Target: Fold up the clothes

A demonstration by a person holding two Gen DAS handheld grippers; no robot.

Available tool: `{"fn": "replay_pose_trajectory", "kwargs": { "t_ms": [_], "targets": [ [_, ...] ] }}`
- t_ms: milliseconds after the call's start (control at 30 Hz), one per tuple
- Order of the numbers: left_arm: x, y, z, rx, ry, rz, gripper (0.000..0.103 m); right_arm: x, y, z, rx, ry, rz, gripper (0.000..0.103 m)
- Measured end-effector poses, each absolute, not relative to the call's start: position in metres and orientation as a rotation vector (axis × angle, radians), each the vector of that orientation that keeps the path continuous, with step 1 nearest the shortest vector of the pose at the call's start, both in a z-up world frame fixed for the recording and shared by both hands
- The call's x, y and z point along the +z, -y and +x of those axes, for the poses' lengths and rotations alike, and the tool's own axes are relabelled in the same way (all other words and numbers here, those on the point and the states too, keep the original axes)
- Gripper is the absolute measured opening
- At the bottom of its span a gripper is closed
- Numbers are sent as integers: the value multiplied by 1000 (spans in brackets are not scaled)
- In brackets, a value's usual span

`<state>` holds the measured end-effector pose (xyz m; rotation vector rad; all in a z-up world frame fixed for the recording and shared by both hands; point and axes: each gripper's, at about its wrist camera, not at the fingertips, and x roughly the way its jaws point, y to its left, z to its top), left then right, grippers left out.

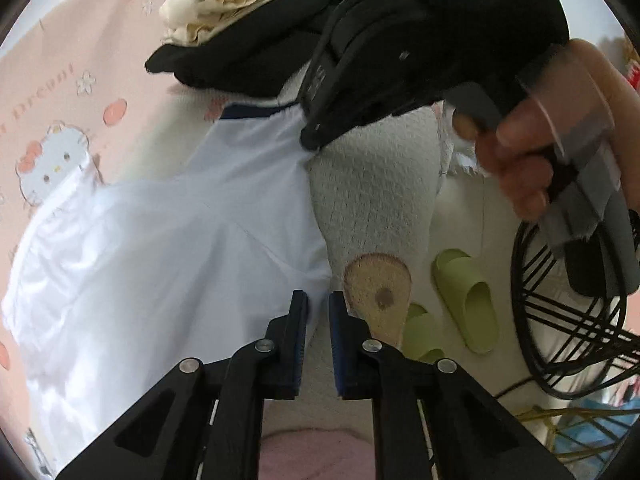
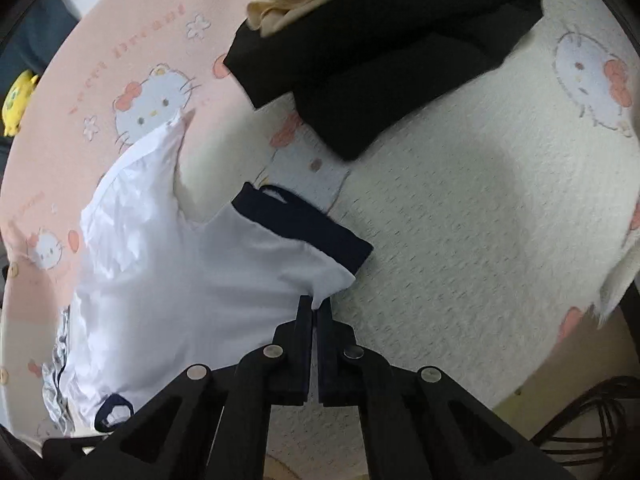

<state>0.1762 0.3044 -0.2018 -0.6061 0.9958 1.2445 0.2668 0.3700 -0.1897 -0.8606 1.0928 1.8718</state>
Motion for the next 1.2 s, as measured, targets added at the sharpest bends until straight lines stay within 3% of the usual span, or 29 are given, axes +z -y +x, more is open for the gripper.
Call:
{"fn": "replay_pose_trajectory", "kwargs": {
  "t_ms": [267, 333, 400, 433, 467, 533, 600, 633, 900, 1067, 1200],
  "targets": [
    [-210, -320, 166, 1230, -978, -702, 9, -186, -366, 267, 1841, -1018, -887, 0],
    [-208, -320, 166, 1249, -981, -711, 10, -180, -358, 271, 1830, -982, -913, 7],
    [-205, -309, 170, 1265, -989, -735, 10, -172, -348, 277, 1825, -957, -927, 30],
    [-203, -302, 177, 1277, -992, -752, 11, -167, -343, 280, 1833, -958, -925, 37],
    [-199, -296, 182, 1287, -992, -763, 14, -163, -339, 286, 1842, -962, -921, 42],
    [-188, -287, 185, 1306, -988, -761, 26, -155, -332, 295, 1855, -976, -908, 43],
    [-181, -283, 187, 1327, -987, -735, 56, -148, -329, 296, 1852, -972, -905, 51],
    [-178, -282, 189, 1334, -985, -724, 58, -145, -329, 294, 1851, -969, -900, 52],
    [-154, -254, 191, 1366, -923, -709, 58, -131, -326, 278, 1827, -983, -873, 58],
    [-139, -240, 169, 1508, -995, -587, 58, -126, -315, 254, 1878, -915, -911, 61],
    [-134, -236, 146, 1582, -926, -606, 58, -129, -308, 223, 1923, -840, -959, 63]
  ]
}}
